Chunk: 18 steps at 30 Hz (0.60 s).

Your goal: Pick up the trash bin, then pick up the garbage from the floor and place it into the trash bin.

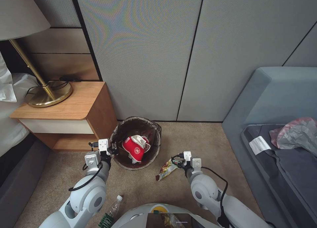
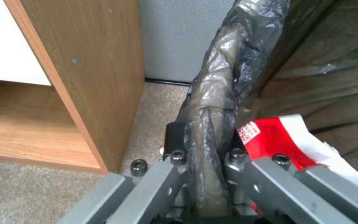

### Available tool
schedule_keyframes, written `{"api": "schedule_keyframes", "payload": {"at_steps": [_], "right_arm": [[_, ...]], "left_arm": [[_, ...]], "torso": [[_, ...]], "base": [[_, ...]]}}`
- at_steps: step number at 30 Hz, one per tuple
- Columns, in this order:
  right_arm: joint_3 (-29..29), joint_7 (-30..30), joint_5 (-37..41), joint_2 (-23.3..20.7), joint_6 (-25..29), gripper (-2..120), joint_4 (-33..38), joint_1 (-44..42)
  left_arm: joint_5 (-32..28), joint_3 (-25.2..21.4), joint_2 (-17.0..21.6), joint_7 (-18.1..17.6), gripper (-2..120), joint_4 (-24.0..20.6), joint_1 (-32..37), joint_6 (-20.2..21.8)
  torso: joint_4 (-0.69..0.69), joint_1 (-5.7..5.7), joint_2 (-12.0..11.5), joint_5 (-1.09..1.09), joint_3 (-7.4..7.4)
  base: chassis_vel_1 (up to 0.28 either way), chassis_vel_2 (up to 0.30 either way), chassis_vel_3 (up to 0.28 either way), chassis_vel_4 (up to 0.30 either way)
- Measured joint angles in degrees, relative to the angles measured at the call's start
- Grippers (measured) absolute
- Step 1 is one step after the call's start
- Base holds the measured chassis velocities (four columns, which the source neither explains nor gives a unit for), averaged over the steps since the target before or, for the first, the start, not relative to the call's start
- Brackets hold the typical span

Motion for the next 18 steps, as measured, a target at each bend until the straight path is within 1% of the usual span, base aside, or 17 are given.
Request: {"api": "schedule_keyframes", "payload": {"at_steps": [5,10,14,17,18], "right_arm": [[-0.83,-1.43,0.26,0.64,0.13,100,-1.89,0.45],[-2.13,-3.48,0.07,2.29,0.28,100,-4.65,1.37],[-3.11,-4.20,-0.13,3.97,0.31,100,-6.83,2.41],[-4.20,-4.27,-0.23,6.43,0.16,100,-9.35,3.68],[-4.20,-4.27,-0.23,6.43,0.16,100,-9.35,3.68]], "left_arm": [[0.00,0.00,0.00,0.00,0,0.00,0.00,0.00],[0.00,0.00,0.00,0.00,0,0.00,0.00,0.00],[0.00,0.00,0.00,0.00,0,0.00,0.00,0.00],[0.00,0.00,0.00,0.00,0,0.00,0.00,0.00],[0.00,0.00,0.00,0.00,0,0.00,0.00,0.00]], "torso": [[0.00,0.00,0.00,0.00,0.00],[0.00,0.00,0.00,0.00,0.00],[0.00,0.00,0.00,-0.01,0.00],[0.00,0.00,0.00,-0.01,0.00],[0.00,0.00,0.00,-0.01,0.00]], "base": [[0.000,0.000,0.000,0.000],[0.000,0.000,0.000,0.000],[0.000,0.000,0.000,0.000],[0.000,0.000,0.000,0.000],[0.000,0.000,0.000,0.000]]}}
